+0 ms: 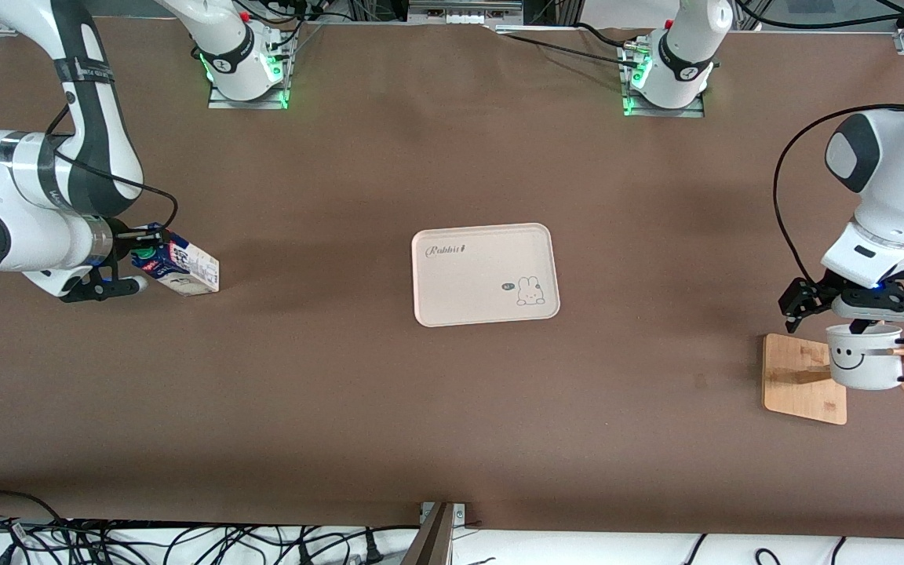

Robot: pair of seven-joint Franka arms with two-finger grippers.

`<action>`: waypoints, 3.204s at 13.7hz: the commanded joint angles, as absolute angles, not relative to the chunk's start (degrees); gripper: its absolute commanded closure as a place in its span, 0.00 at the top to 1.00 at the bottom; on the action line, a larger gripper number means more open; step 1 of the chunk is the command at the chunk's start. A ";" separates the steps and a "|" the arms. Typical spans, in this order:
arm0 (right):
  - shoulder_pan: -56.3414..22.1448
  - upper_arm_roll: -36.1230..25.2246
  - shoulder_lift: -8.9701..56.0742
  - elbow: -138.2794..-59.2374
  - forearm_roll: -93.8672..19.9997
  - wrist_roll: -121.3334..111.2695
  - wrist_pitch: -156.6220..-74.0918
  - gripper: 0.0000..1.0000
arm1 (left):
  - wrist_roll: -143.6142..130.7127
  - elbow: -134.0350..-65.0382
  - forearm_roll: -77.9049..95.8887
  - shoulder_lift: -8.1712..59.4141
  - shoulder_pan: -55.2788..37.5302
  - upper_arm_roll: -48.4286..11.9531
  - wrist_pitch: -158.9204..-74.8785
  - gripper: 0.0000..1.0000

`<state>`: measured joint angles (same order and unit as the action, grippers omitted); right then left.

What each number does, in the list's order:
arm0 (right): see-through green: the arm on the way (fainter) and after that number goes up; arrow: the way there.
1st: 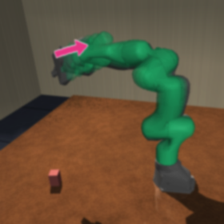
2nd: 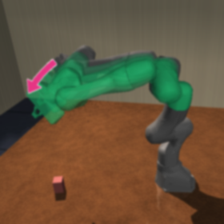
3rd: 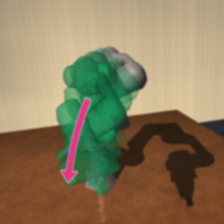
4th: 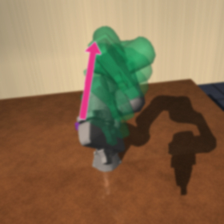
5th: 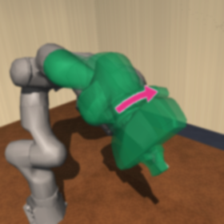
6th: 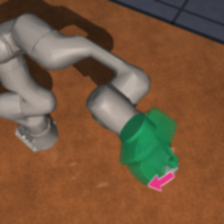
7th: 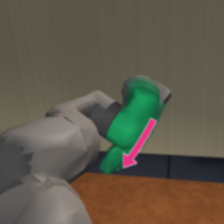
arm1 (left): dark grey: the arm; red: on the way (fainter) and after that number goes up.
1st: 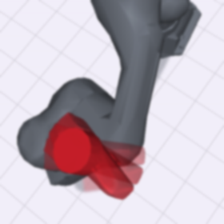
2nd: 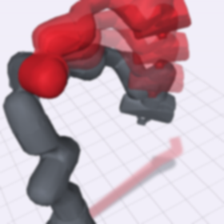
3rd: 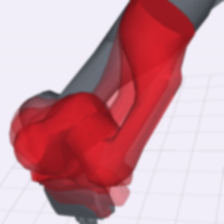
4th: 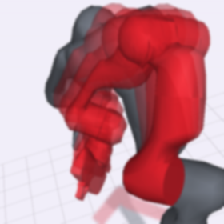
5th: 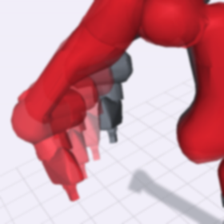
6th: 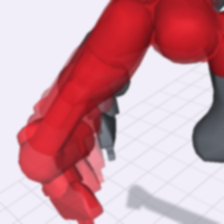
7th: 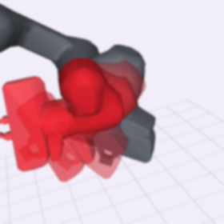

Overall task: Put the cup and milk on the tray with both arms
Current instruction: 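Lower the left gripper onto the mug rim and grasp it, then carry the milk carton to the tray with the right gripper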

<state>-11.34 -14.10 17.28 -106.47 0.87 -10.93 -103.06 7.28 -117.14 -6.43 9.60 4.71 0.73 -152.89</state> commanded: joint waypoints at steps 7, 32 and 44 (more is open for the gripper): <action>-11.69 -10.82 14.24 -90.45 -6.31 -9.32 -89.31 0.53 | 7.73 -114.70 -7.73 11.16 5.62 0.53 -153.37 0.88; -35.24 2.37 33.66 -63.81 -10.02 22.94 -84.10 0.50 | 7.38 -113.82 -7.03 10.64 6.59 -0.17 -154.87 0.00; -38.41 2.20 39.55 -64.16 -13.18 34.62 -96.93 0.50 | 7.38 -119.88 -6.86 -1.75 3.35 -1.58 -144.43 0.00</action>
<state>-37.53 2.46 38.30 -66.07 -12.14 32.31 -95.75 7.25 -117.98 -6.45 2.91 4.50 -1.77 -148.33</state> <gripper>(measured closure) 0.502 0.921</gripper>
